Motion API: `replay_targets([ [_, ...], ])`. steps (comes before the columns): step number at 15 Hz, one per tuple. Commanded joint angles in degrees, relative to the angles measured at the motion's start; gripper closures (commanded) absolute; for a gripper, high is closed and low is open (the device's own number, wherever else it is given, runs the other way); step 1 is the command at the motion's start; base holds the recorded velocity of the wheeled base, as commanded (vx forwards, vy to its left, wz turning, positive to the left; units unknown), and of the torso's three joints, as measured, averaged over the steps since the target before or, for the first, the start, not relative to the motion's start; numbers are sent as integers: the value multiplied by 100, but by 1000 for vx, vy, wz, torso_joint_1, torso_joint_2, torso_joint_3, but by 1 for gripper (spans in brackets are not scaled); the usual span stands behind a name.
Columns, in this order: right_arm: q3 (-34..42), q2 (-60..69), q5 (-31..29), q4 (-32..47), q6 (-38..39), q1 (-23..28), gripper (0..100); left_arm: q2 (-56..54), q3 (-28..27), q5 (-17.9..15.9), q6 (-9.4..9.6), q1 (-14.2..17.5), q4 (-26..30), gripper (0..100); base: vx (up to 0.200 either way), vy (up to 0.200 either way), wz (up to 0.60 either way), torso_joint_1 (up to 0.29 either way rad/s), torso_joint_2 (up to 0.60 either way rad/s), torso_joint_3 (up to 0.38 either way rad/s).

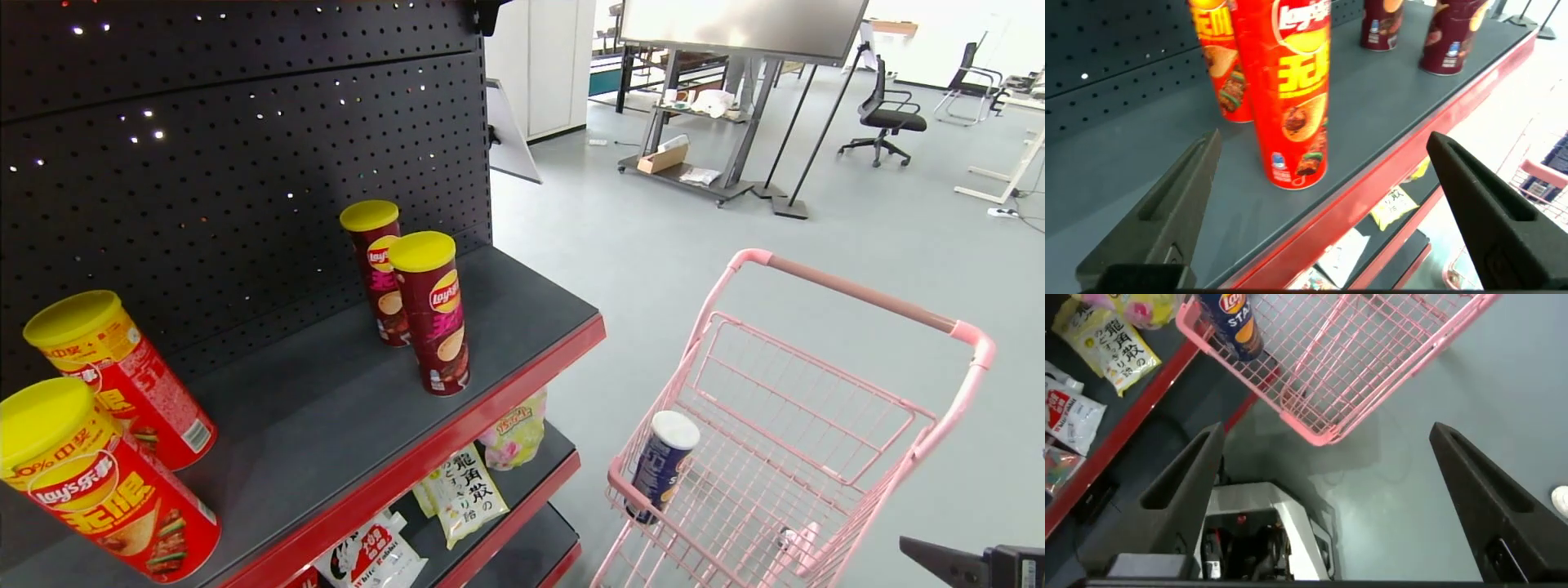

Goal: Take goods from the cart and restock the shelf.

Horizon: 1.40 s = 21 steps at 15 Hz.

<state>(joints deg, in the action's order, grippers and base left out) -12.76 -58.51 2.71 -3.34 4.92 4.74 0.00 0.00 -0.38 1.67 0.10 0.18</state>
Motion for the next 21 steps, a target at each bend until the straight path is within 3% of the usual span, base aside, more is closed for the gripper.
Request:
replay_targets([
  [1, -7, -459, 2, -176, 35, -52, 0, 0, 0, -6, 0, -1, -1, 0, 0, 0, 0, 0, 0, 0],
  [4, -7, -1637, 134, -1969, 70, -52, 0, 9, 0, 3, -9, -1, -1, 0, 0, 0, 0, 0, 0, 0],
  [8, -16, -3245, 151, -3375, 105, -527, 0, 0, 0, 3, -9, -1, -1, 0, 0, 0, 0, 0, 0, 0],
  [11, 125, -5003, 90, -5607, 26, -694, 0, 0, 0, 3, -9, -1, -1, 0, 0, 0, 0, 0, 0, 0],
  [14, 362, -5645, 19, -6187, 44, -1125, 0, 0, 0, 3, -9, -1, -1, 0, 0, 0, 0, 0, 0, 0],
  [21, 380, -5662, -148, -6187, 132, -1379, 0, 0, 0, -6, 0, -1, -1, 0, 0, 0, 0, -87, 198, 110],
])
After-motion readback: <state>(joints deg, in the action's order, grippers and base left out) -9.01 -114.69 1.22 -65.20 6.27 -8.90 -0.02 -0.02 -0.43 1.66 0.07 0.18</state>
